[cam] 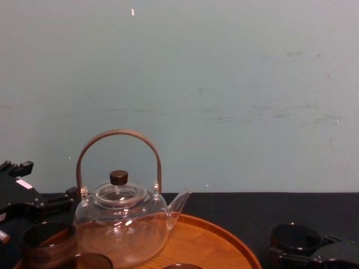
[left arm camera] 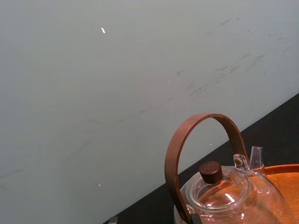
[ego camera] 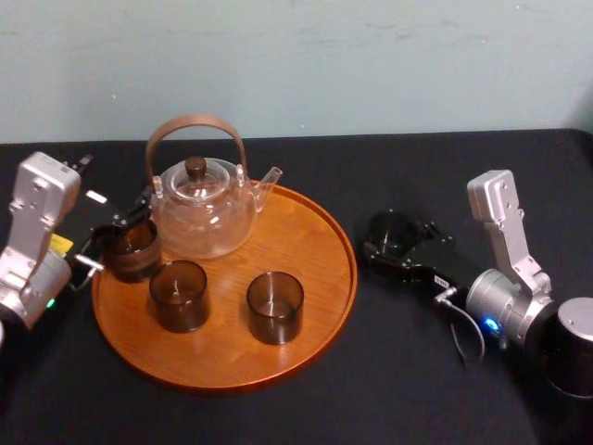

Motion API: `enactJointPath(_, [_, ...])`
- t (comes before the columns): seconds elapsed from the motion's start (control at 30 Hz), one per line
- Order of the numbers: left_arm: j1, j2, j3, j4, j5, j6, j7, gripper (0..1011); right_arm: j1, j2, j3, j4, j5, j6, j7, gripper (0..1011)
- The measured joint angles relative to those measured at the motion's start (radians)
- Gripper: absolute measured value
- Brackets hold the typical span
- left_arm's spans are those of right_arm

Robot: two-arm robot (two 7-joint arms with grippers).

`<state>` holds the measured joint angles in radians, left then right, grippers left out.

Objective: Pick up the glass from the table and place it on the tray.

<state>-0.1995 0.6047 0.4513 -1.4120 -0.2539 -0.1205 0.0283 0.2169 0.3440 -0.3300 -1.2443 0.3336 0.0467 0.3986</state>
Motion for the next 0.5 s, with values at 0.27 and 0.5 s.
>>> enactJointPath(0.27, [0.000, 0.000, 0.000, 0.000, 0.000, 0.000, 0.000, 1001, 0.005, -0.005, -0.002, 0.006, -0.007, -0.004, 0.000, 1002])
enactJointPath(0.5, [0.000, 0.000, 0.000, 0.000, 0.000, 0.000, 0.000, 1001, 0.005, -0.005, -0.002, 0.006, -0.006, -0.004, 0.000, 1002])
